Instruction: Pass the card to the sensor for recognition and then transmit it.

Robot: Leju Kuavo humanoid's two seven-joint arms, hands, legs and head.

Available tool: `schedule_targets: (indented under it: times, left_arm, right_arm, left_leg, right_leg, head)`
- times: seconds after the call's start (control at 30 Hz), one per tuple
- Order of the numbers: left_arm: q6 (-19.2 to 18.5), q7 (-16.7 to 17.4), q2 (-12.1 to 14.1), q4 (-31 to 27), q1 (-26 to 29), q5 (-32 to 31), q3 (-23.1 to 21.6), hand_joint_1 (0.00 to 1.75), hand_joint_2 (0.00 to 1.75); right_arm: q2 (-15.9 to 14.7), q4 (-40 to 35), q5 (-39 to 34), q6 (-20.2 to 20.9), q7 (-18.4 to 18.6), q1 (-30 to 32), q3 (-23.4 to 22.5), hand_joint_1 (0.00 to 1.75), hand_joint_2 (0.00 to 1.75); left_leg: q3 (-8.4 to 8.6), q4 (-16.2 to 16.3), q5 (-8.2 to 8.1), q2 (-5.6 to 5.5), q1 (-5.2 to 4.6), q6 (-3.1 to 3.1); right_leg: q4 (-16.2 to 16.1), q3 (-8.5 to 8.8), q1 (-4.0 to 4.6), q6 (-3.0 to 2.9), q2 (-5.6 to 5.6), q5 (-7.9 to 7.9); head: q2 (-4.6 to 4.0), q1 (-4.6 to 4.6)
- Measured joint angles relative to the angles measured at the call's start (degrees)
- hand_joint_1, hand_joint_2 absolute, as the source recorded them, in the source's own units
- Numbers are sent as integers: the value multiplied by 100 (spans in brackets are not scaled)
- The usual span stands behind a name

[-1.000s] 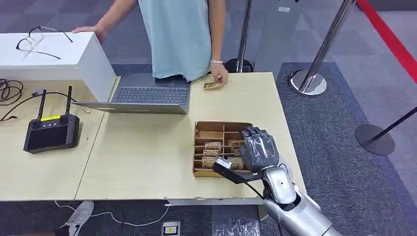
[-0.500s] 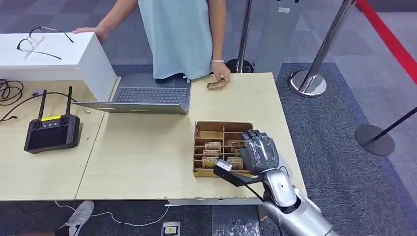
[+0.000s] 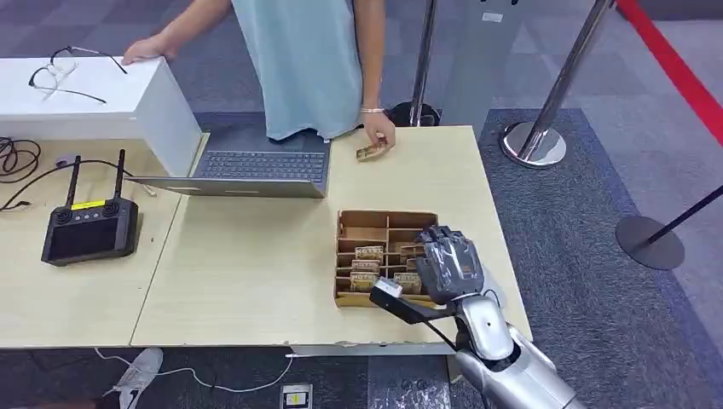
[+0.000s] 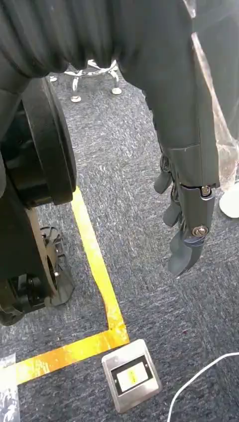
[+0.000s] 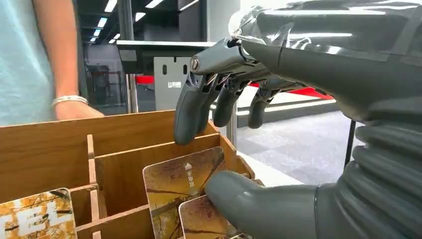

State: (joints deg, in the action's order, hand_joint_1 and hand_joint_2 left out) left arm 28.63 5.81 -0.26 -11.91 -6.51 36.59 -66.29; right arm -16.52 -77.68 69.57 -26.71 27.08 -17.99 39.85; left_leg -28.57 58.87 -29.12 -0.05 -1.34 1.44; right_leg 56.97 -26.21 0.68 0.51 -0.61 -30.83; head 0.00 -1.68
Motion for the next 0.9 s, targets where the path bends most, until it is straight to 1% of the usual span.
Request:
schedule_targets:
  times: [0.17,0.2,0.23,0.27,0.33,0.37,0.43,0.6,0.7,0.9]
  left_arm:
    - [0,0,-2,0,0,-17,0,0,175]
    - [0,0,-2,0,0,-18,0,0,175]
    - [0,0,-2,0,0,-20,0,0,175]
    - [0,0,-2,0,0,-20,0,0,175]
    - [0,0,-2,0,0,-35,0,0,175]
    - [0,0,-2,0,0,-35,0,0,175]
    - [0,0,-2,0,0,-35,0,0,175]
    - [-11,0,-4,0,0,-35,0,0,175]
    - [-35,20,-15,0,0,-35,0,0,175]
    - [-44,35,-39,0,0,-35,0,0,175]
  right_arm:
    - [13,22,2,50,-28,-15,0,82,175]
    - [22,26,7,61,-33,-18,0,87,175]
    - [26,28,7,70,-39,-22,0,117,175]
    - [31,35,7,92,-52,-26,2,117,175]
    - [39,52,7,125,-72,-29,7,112,175]
    - [44,57,7,127,-74,-36,7,113,175]
    - [55,81,7,131,-79,-47,7,101,175]
    - [79,109,7,140,-81,-88,13,98,175]
    - [81,111,7,186,-83,-108,20,82,175]
    - [81,109,7,243,-85,-129,31,75,175]
  left_leg:
    - [2,0,0,0,0,0]
    - [2,0,0,0,0,0]
    - [2,0,0,1,0,0]
    - [2,0,0,1,0,0]
    - [2,0,0,0,0,0]
    - [2,0,0,0,0,0]
    - [2,0,0,0,0,0]
    - [2,0,0,0,0,0]
    - [3,0,0,0,0,0]
    - [5,0,1,0,0,0]
  right_leg:
    - [0,2,0,0,0,0]
    - [0,2,0,0,0,0]
    - [0,2,0,0,0,0]
    - [0,2,0,0,0,0]
    - [0,3,0,0,0,0]
    - [0,3,0,0,0,0]
    - [0,3,0,0,0,0]
    - [0,3,0,0,0,0]
    - [0,3,0,0,0,0]
    - [0,5,0,0,0,0]
  head:
    - [-2,0]
    - [0,0]
    - [0,0]
    - [0,0]
    - [0,0]
    - [0,0]
    - [0,0]
    - [0,0]
    - [0,0]
    - [0,0]
